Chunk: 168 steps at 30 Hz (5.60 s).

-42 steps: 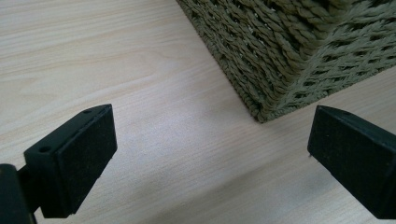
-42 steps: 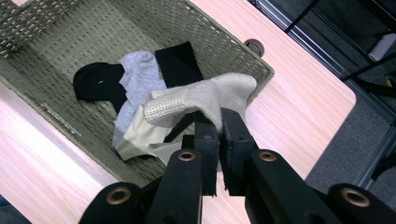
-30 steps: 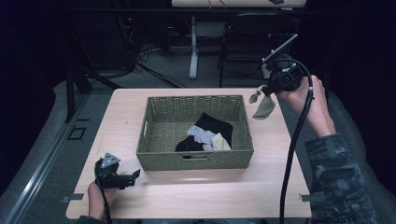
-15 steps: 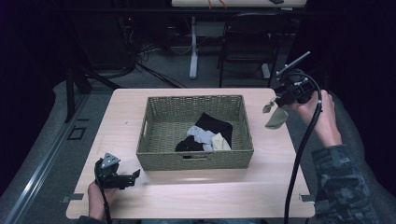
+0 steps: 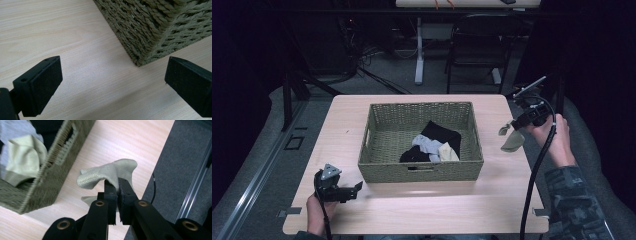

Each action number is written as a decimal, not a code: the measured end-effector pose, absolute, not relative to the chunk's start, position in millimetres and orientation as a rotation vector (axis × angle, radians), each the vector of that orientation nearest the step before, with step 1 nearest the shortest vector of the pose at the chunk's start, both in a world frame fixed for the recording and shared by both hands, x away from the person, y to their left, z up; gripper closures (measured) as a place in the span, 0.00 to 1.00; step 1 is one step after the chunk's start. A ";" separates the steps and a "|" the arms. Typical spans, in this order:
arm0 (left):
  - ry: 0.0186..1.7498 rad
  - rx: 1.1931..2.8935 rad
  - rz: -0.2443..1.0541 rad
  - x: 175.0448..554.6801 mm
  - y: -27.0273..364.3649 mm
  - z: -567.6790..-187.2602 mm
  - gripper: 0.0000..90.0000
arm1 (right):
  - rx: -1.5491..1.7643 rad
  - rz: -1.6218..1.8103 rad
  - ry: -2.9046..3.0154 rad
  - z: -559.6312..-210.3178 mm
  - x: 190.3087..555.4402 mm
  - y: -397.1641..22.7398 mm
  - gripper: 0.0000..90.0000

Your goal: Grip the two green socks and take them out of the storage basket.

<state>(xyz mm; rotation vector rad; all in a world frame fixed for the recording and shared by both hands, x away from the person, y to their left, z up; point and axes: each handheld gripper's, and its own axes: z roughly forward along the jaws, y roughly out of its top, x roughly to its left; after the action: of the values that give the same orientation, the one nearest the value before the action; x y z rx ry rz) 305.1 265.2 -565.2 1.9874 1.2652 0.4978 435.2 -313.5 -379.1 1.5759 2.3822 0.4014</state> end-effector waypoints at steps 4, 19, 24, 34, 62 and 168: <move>1.264 1.988 0.498 305.3 265.1 -565.3 0.01 | 1.603 0.375 2.394 -395.0 438.3 -314.4 0.96; 1.257 1.986 0.497 305.1 265.5 -564.5 0.01 | 1.670 0.329 2.466 -451.9 443.2 -310.5 0.89; 1.264 1.987 0.496 305.3 265.6 -564.9 0.01 | 1.668 0.353 2.443 -448.6 441.2 -310.8 0.72; 1.272 1.984 0.496 305.6 266.3 -565.3 0.01 | 1.600 0.443 2.415 -411.0 431.7 -303.4 0.44; 1.263 1.984 0.490 305.5 265.8 -565.4 0.01 | 1.254 0.506 2.624 -387.0 465.1 -150.9 0.12; 1.257 1.988 0.501 306.5 264.6 -564.2 0.01 | 1.458 0.487 2.479 -331.3 442.7 -262.1 0.95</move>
<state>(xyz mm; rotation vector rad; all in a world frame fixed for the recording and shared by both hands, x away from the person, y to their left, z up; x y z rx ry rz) 306.5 264.6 -564.2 1.9883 1.2574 0.5012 442.7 -262.1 -331.3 1.4575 2.4792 0.4867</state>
